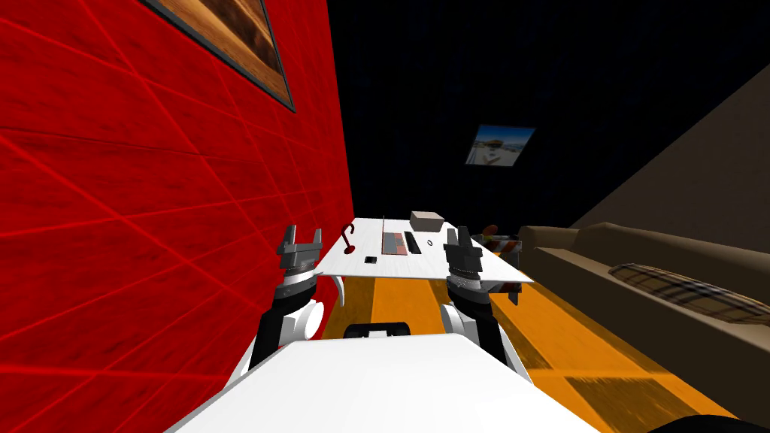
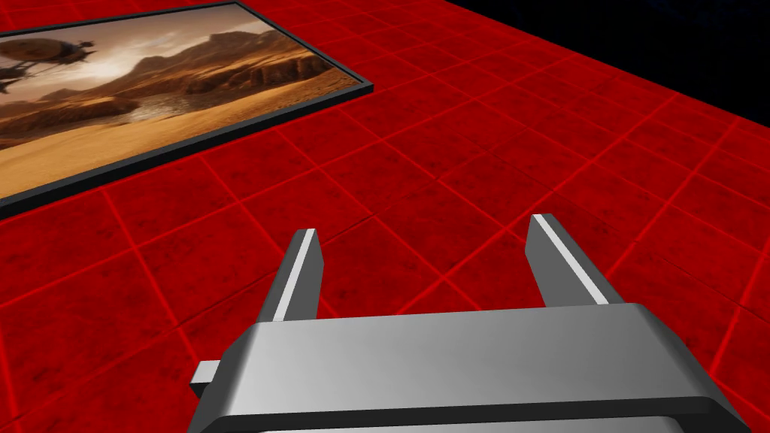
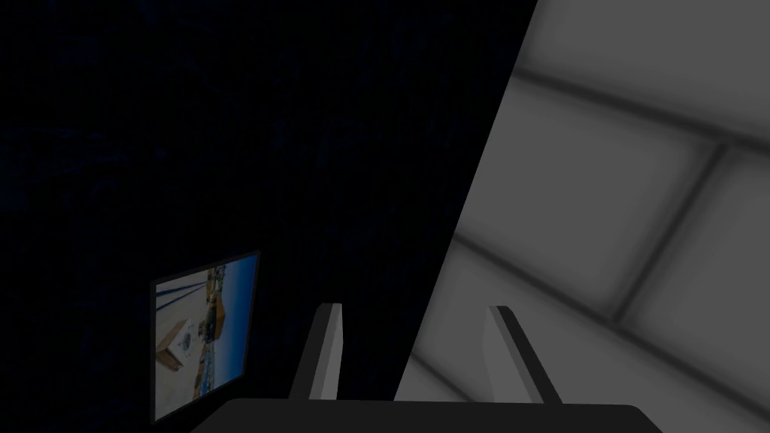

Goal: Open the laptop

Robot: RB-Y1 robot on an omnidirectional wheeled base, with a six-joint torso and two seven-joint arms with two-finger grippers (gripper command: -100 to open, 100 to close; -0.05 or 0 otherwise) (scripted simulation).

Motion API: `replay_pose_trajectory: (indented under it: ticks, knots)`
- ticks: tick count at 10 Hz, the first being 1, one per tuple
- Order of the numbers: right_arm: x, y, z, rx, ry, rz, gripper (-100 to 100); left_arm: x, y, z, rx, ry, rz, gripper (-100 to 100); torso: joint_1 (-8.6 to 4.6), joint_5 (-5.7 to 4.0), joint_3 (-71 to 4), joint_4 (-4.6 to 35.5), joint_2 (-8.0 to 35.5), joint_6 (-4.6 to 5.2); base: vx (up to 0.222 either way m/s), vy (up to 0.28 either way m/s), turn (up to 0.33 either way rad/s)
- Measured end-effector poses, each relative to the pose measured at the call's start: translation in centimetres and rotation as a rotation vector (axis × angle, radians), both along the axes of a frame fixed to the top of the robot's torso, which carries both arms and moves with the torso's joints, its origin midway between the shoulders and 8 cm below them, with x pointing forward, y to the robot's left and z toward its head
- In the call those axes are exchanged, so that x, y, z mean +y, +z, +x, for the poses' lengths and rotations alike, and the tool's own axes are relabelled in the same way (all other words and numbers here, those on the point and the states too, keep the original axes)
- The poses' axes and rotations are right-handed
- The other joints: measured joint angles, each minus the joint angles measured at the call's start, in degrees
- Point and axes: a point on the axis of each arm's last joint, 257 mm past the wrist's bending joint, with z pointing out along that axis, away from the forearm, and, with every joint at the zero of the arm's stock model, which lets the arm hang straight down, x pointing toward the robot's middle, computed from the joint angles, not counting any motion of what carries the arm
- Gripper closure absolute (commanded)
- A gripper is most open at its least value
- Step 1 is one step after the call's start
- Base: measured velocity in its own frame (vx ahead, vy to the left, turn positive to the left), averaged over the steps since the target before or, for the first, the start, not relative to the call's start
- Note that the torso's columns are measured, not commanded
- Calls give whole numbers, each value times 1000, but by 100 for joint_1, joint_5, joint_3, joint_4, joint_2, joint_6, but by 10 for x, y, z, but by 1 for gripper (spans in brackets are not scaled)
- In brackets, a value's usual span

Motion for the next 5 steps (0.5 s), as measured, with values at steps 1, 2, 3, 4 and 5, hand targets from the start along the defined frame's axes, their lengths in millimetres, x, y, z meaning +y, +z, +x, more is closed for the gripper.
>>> replay_pose_trajectory:
  ticks: [1,2,3,4,5]
  knots:
    - [0,0,0,0,0,0,0,0,0,0,0,0,0,0,0,0,-846,423,423,0,0,0,0]
    - [0,0,0,0,0,0,0,0,0,0,0,0,0,0,0,0,-1691,846,846,0,0,0,0]
    - [0,0,0,0,0,0,-100,0,0,0,0,0,0,0,0,0,-2538,1269,1269,0,5,3,68]
    - [2,-2,1,6,19,-15,-100,0,0,0,0,0,0,0,0,0,-2932,1458,1463,-1,-1,3,85]
    - [5,-3,3,12,45,-27,-100,0,0,0,1,0,0,0,1,0,-3044,1514,1516,0,-4,5,92]
